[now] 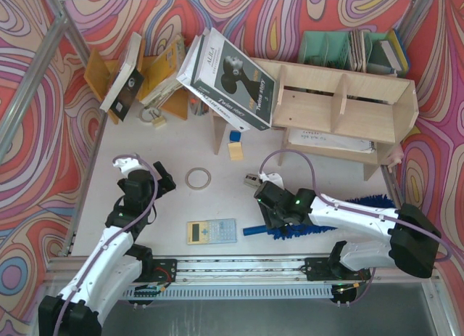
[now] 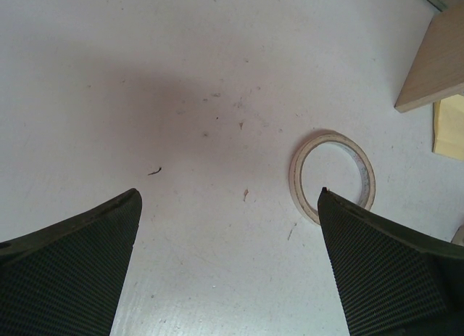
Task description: Dust the bookshelf with a duster
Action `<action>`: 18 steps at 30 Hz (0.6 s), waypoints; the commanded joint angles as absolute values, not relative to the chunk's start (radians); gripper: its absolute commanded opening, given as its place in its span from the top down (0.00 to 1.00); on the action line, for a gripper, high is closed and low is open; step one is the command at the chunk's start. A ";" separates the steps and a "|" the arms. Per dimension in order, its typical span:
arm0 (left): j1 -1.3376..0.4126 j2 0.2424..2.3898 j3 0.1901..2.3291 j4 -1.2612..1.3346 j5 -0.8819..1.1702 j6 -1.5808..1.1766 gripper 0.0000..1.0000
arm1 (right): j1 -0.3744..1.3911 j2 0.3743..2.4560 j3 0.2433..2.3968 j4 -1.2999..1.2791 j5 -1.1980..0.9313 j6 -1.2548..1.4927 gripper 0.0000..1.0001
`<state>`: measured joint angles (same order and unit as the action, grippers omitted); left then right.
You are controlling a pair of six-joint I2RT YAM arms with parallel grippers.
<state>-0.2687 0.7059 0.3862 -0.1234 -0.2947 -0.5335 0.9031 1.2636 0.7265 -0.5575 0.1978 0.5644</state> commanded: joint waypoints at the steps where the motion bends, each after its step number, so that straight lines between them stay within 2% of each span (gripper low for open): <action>1: -0.272 0.714 0.373 -0.095 -0.309 -0.523 0.01 | 0.909 1.274 0.769 -0.545 0.220 0.556 0.49; 10: -0.272 0.717 0.376 -0.098 -0.317 -0.523 0.02 | 0.909 1.280 0.770 -0.551 0.212 0.558 0.50; 15: -0.272 0.719 0.376 -0.097 -0.318 -0.523 0.02 | 0.908 1.275 0.750 -0.548 0.206 0.561 0.43; 18: -0.272 0.721 0.376 -0.097 -0.317 -0.523 0.02 | 0.910 1.283 0.746 -0.540 0.195 0.561 0.41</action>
